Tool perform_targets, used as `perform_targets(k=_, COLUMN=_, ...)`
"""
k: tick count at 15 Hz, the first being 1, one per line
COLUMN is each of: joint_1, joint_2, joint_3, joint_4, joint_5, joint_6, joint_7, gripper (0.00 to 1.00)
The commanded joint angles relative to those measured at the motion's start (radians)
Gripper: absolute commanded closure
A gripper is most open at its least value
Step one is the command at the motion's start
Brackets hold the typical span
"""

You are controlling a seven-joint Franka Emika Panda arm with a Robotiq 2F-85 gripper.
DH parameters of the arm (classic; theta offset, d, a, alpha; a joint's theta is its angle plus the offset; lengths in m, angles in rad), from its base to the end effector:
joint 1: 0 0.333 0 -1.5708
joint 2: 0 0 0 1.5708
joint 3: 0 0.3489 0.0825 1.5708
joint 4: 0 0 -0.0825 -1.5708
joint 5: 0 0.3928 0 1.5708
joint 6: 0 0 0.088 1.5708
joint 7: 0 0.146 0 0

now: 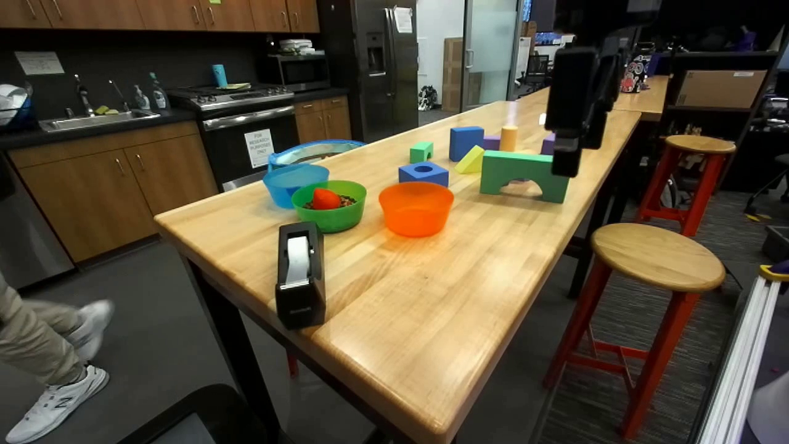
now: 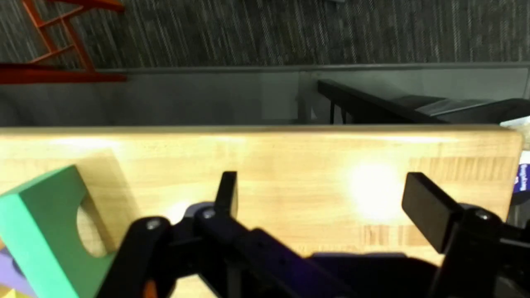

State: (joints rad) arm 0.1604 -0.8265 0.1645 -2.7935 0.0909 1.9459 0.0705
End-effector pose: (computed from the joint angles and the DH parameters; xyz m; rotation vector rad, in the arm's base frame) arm 0.2639 0.0924 0.4036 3.0903 0.2568 -0.0296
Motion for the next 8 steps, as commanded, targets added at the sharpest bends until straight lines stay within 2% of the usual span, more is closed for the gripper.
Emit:
perform_targets(k=1, joint_1=-0.032, joint_2=0.037, joint_3=0.058, joint_4=0.002, joint_5=-0.044, joint_6=0.185, joint_7=0.086, gripper=0.0)
perform_targets(k=4, joint_1=-0.076, joint_2=0.077, joint_3=0.087, joint_4=0.001, joint_5=-0.022, joint_6=0.279, joint_7=0.238, gripper=0.0)
perform_targets(k=8, joint_1=-0.156, joint_2=0.111, joint_3=0.086, joint_4=0.002, joint_5=-0.04, joint_6=0.284, joint_7=0.374, gripper=0.0)
